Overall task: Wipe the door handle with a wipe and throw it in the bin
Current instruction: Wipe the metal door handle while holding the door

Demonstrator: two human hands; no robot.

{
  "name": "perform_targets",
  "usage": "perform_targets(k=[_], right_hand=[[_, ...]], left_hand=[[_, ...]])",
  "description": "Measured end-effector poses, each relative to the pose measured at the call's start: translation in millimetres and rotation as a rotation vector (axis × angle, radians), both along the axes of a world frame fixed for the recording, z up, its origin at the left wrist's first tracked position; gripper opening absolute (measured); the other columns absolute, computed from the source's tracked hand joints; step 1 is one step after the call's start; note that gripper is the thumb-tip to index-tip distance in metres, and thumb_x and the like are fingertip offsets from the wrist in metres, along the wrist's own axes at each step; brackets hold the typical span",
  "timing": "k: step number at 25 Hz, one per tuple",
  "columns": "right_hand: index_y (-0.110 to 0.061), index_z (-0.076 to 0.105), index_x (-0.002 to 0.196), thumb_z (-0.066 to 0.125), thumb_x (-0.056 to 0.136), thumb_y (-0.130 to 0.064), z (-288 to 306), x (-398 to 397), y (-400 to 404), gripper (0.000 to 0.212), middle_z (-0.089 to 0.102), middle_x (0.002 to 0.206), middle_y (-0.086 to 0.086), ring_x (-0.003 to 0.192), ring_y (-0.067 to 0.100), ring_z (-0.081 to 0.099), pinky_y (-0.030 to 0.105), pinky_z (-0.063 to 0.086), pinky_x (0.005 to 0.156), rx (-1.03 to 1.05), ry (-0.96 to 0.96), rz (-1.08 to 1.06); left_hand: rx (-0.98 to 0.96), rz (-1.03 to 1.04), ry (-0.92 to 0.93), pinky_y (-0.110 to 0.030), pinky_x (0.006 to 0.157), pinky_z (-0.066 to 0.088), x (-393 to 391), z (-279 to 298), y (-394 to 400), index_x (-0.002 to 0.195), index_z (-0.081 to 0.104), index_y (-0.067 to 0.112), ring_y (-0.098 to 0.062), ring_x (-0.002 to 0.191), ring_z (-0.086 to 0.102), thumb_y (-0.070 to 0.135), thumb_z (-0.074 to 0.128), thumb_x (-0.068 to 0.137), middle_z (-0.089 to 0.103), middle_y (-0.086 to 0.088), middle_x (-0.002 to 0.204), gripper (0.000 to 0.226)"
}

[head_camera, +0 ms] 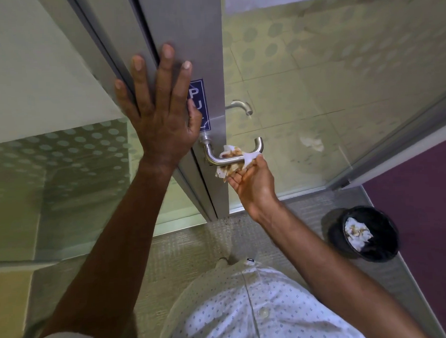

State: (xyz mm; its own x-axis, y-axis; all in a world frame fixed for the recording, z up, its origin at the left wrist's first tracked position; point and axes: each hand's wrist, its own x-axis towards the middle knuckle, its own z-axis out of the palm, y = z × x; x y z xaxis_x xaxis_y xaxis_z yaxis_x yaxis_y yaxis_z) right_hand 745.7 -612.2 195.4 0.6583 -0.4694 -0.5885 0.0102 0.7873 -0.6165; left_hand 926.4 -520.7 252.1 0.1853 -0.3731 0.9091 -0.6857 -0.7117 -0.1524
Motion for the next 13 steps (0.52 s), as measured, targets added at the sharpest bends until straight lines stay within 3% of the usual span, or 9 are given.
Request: perform_targets(k=[4,7,10,13], right_hand=[[-0.020,0.070,0.102,0.034,0.103,-0.035,-1,-11,-3,0.039,0.075,0.109,0.004,0.095,0.023,0.068,0.040,0.053,0.094,-0.076,-0.014,0.051],[-0.019,0.067,0.076,0.049,0.083,-0.026,-5,-25,-12,0.020,0.069,0.082,0.008,0.070,0.024,0.061,0.036,0.052,0.073,-0.134,-0.021,0.099],[-0.008,0.066,0.087,0.052,0.072,-0.033,-15,-52,-29,0.032,0.067,0.091,0.013,0.069,0.025,0.060,0.032,0.050,0.066,-0.114,-0.072,0.161],[-0.011,0.068,0.093,0.034,0.086,-0.042,-31,-85,-53,0.046,0.066,0.109,0.015,0.073,0.027,0.052,0.034,0.040,0.063,-0.061,-0.039,0.078]], left_hand=[[0.008,-0.043,0.080,-0.054,0.130,-0.009,-11,6,2,0.156,0.038,0.023,-0.047,0.145,0.028,0.032,0.070,0.094,0.037,-0.011,0.161,0.071],[-0.003,-0.048,0.203,-0.077,0.119,0.015,-27,10,-4,0.156,0.039,0.023,-0.049,0.146,0.027,0.035,0.072,0.090,0.043,-0.017,0.161,0.074],[0.000,-0.092,0.254,-0.081,0.114,0.019,-51,7,-19,0.154,0.042,0.024,-0.047,0.148,0.028,0.038,0.072,0.090,0.042,-0.018,0.160,0.072],[0.049,-0.221,0.313,-0.078,0.118,0.015,-87,-2,-44,0.151,0.049,0.023,-0.046,0.151,0.027,0.034,0.073,0.088,0.040,-0.017,0.163,0.068]])
